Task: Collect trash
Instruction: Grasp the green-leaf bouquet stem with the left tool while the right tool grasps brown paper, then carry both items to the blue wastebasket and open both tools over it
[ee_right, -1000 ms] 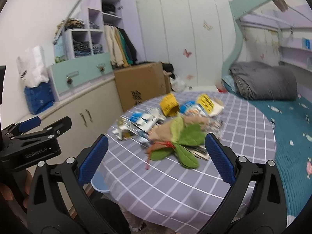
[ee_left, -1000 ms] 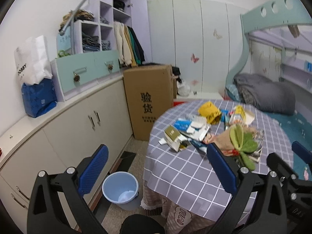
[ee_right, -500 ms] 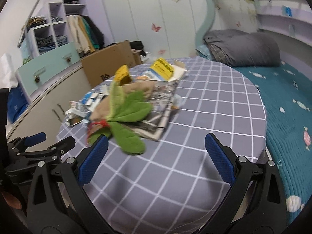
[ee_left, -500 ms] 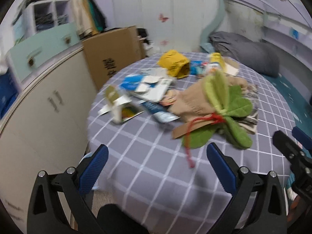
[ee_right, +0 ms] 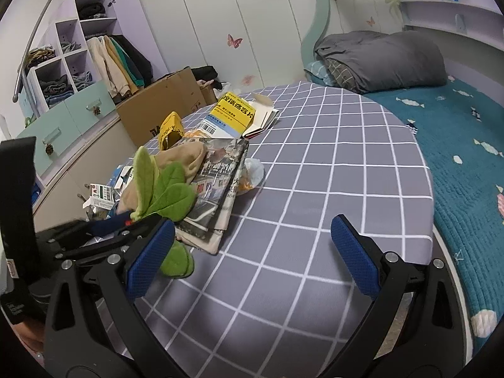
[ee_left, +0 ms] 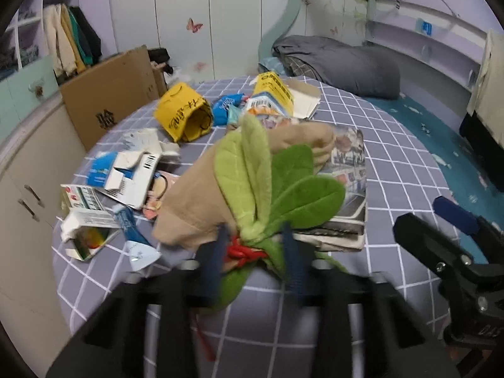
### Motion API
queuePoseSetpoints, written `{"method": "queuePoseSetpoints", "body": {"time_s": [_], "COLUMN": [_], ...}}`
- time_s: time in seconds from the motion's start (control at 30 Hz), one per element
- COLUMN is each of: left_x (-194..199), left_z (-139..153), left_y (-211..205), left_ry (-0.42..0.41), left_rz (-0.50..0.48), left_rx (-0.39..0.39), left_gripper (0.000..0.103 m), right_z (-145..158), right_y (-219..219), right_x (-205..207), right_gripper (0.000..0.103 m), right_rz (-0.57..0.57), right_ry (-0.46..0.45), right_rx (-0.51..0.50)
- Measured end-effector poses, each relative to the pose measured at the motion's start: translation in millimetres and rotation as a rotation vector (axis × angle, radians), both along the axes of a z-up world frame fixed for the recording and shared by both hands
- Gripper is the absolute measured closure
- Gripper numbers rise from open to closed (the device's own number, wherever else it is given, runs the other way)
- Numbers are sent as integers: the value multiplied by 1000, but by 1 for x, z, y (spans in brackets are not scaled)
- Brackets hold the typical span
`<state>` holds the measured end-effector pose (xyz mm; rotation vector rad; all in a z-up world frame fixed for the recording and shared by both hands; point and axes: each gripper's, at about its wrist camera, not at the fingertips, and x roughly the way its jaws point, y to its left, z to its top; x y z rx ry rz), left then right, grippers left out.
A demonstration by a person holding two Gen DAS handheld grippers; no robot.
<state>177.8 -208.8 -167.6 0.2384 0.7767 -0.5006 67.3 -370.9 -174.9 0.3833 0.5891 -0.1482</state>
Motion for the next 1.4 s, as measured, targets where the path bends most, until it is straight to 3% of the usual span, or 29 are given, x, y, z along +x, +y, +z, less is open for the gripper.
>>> {"method": "queuePoseSetpoints", "body": {"time_s": [0.03, 0.1, 0.3, 0.4, 0.57, 0.77, 0.83, 0.93, 0.97, 1.03, 1.23, 1.4], "left_x": [0, -3, -13, -16, -12, 2, 5, 6, 6, 8, 11, 14], "left_z": [3, 10, 49, 69, 85, 79, 76, 68, 67, 64, 61, 64], "left_y": [2, 9, 45, 70, 100, 124, 131, 145, 150, 158, 186, 239], "left_ry": [-6, -14, -111, -181, -253, -216, -204, -198, -195, -182, -160, -163], "left_rz": [5, -2, 74, 171, 304, 368, 373, 383, 387, 389, 381, 431], "left_rx": [-24, -70, -204, -243, -231, -218, -216, -209, -212, -231, -306, -372], "left_gripper": [89, 91, 92, 92, 92, 92, 92, 92, 92, 92, 92, 92], "right_z": [0, 0, 8, 18, 34, 26, 20, 17, 17, 20, 57, 96], "right_y": [0, 0, 6, 15, 47, 80, 82, 83, 84, 85, 99, 153], "right_x": [2, 8, 25, 36, 69, 109, 121, 124, 124, 125, 104, 97], "right_gripper": [6, 6, 6, 6, 6, 6, 17, 51, 70, 91, 96, 96], "right_rz": [4, 10, 40, 80, 184, 280, 270, 262, 262, 246, 249, 367], "right_ry": [0, 5, 0, -6, 16, 88, 117, 133, 134, 134, 12, -104], "right_rx": [3, 8, 16, -9, -157, -256, -274, -304, -303, -319, -282, -277]}}
